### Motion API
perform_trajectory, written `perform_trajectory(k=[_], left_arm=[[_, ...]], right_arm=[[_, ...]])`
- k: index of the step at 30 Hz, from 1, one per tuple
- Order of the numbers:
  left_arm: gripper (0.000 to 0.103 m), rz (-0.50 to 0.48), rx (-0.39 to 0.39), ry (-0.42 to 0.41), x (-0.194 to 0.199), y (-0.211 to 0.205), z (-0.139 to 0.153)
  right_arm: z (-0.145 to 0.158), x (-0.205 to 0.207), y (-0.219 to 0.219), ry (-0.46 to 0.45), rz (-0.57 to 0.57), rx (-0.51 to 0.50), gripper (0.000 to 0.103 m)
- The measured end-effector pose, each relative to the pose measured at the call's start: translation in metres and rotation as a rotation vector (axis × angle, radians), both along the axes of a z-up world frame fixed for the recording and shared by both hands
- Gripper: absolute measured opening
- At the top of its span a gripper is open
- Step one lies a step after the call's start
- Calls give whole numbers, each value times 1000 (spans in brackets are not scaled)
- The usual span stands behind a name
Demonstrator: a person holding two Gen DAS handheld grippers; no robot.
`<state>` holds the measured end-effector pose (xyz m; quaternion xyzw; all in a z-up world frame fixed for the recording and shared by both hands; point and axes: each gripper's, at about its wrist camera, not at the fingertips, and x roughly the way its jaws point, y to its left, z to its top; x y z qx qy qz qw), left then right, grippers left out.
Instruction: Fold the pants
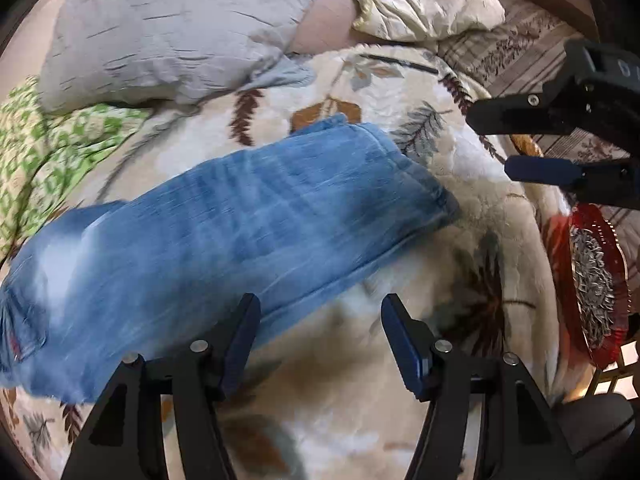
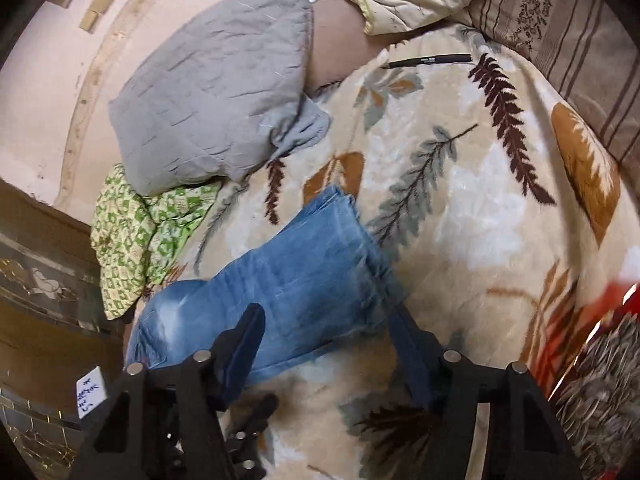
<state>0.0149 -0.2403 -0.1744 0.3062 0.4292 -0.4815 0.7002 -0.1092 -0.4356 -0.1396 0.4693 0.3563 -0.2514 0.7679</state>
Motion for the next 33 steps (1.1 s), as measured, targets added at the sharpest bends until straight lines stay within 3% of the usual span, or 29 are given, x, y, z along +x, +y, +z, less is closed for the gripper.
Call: perform_trajectory(k=[5, 9, 12, 16, 17, 18, 19, 22, 23, 25, 28, 33], left_arm=[[54, -69, 58, -84, -17, -37, -22], [51, -127, 58, -137, -31, -53, -26], [51, -155, 62, -128, -38, -61, -29], [51, -148, 86, -107, -35, -70, -35], [45, -133, 80, -92, -32, -73, -35], [28, -115, 69, -68, -28, -75, -35], [24, -106, 63, -37, -24, -76, -35], [23, -67, 57, 4, -18, -77, -36], [23, -53, 37, 19, -17, -75, -34], [10, -45, 5, 1, -19, -74, -25], [7, -19, -57, 59, -13, -68, -4], [7, 0, -161, 52, -11, -67, 27]], right_arm=[[-15, -5, -7, 7, -34, 12, 64], [-14, -3, -12, -6, -44, -4, 64], [-25, -5, -21, -9, -76, 48, 64], [-45, -4, -44, -56, -97, 211, 64], [-47, -5, -47, -75, -102, 227, 64], [-48, -6, -49, -81, -109, 236, 64], [-51, -9, -49, -79, -127, 241, 64], [-52, -14, -50, -108, -146, 270, 64], [-49, -15, -48, -105, -146, 261, 64], [-44, -15, -46, -97, -148, 241, 64], [-41, -18, -47, -122, -154, 249, 64], [-38, -26, -48, -146, -183, 254, 64]])
